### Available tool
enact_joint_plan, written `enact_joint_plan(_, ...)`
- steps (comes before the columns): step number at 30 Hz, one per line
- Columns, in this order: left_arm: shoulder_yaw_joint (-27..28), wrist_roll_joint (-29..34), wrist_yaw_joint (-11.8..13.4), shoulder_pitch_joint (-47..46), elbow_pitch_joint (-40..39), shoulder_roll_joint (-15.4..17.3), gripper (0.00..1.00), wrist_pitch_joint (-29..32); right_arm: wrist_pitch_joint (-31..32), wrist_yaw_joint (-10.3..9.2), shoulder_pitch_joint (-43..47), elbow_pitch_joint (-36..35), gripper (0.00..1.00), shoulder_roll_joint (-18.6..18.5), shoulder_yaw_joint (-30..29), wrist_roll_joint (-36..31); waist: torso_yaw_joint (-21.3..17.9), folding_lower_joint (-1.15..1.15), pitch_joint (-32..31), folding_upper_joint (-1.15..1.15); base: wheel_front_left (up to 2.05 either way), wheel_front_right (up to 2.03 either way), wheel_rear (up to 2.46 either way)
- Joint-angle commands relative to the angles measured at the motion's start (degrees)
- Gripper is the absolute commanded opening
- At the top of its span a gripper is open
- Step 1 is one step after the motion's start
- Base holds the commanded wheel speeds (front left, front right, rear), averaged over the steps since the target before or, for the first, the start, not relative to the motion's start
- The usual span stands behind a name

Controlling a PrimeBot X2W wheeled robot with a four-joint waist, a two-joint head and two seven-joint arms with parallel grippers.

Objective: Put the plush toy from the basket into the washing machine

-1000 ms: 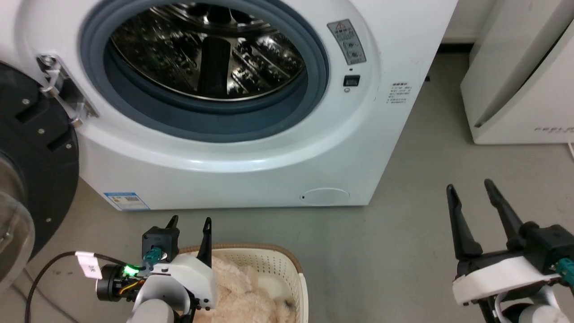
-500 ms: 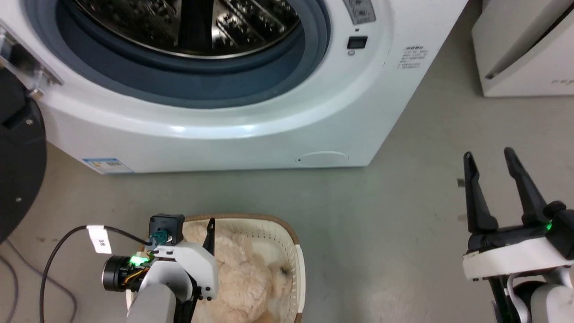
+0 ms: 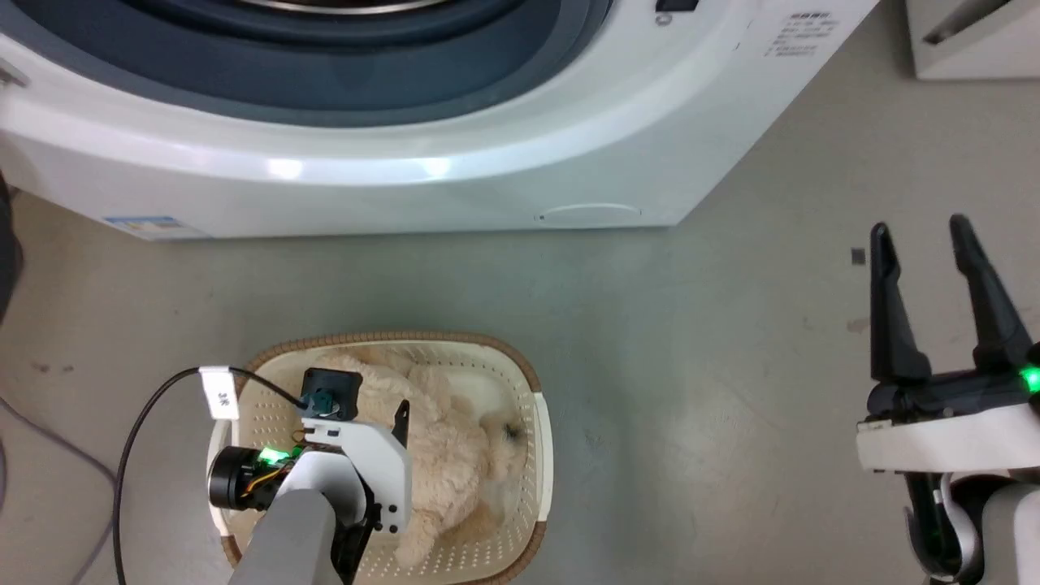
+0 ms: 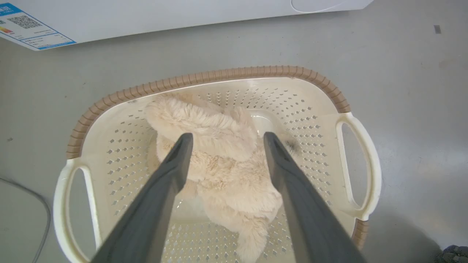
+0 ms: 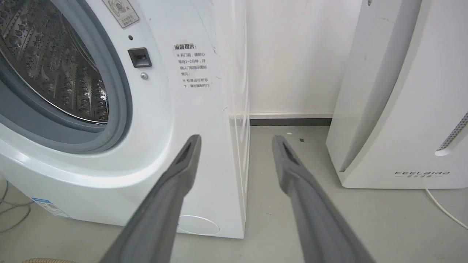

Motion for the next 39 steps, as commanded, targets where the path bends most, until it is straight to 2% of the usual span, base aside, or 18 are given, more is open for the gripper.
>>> enact_joint_plan(1,-0.44,-0.44,-0.30,-1.90,1.76,-0.12,1.00,0.38,-0.72,-0.02,-1.60,-0.80,1.00,-0.01,-0.32,0.53,-0.06,-0.01,2.04,0.00,0.00,0.00,0.00)
enact_joint_plan(21,-4.37,-1.88,-1.01,-10.49,13.55,-0.37,1.00,2.63,-3.10,-0.03,-6.44,-4.31,1.00,-0.01,-1.64,2.51,-0.25,-0.01,13.89,0.00,0.00,0.00,0.00)
enact_joint_plan(39,-7.94,-3.49,-0.89,-18.03,24.14,-0.04,1.00,2.00,-5.24,-0.04,-10.10,-7.20,1.00,-0.01,-2.83,4.74,-0.60,-0.01,22.52,0.00,0.00,0.00,0.00)
